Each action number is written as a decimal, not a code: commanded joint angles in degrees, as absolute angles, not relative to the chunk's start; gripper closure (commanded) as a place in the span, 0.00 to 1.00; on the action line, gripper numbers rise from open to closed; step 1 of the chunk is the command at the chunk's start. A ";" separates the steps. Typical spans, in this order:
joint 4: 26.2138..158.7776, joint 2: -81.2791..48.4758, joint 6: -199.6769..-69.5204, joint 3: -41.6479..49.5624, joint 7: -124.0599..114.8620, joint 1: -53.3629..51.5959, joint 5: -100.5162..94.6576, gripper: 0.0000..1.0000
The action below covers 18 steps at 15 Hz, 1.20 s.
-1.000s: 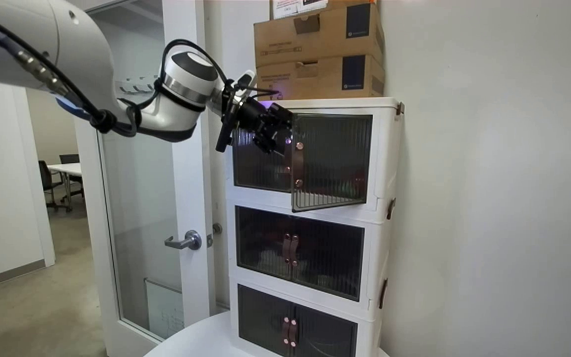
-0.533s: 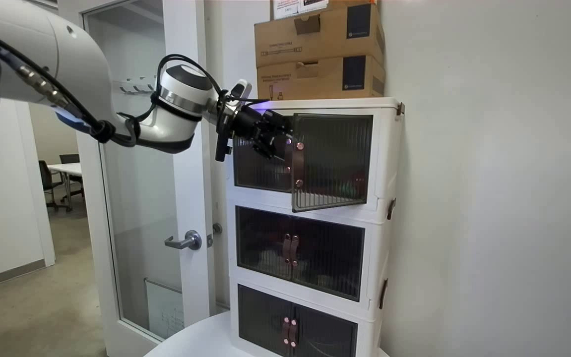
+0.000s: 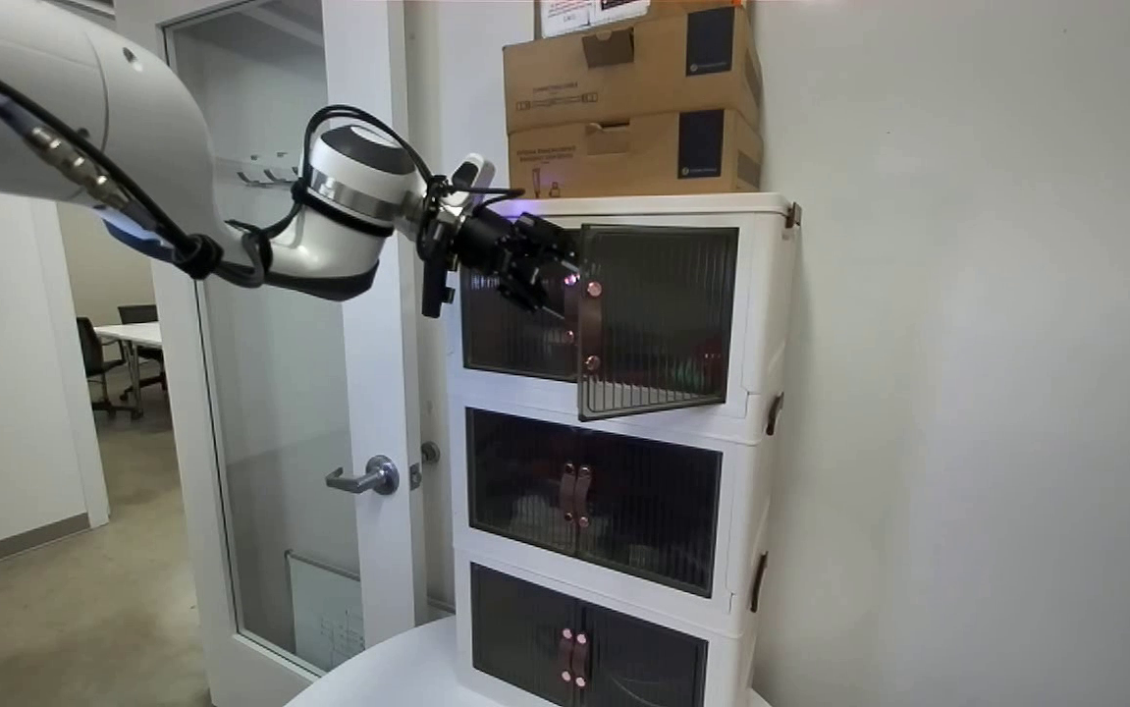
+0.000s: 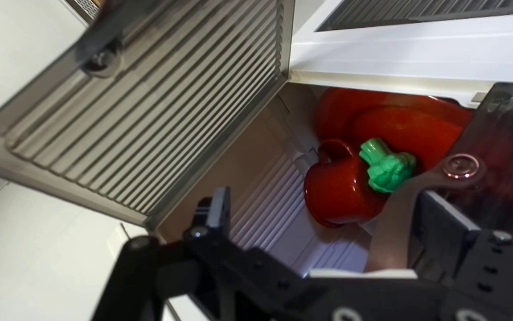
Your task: Open the upper part of the cabinet door
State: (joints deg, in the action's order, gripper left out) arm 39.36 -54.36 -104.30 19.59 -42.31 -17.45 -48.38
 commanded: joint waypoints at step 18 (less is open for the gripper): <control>38.35 -53.52 -97.39 16.51 -41.17 -19.07 -45.12 0.00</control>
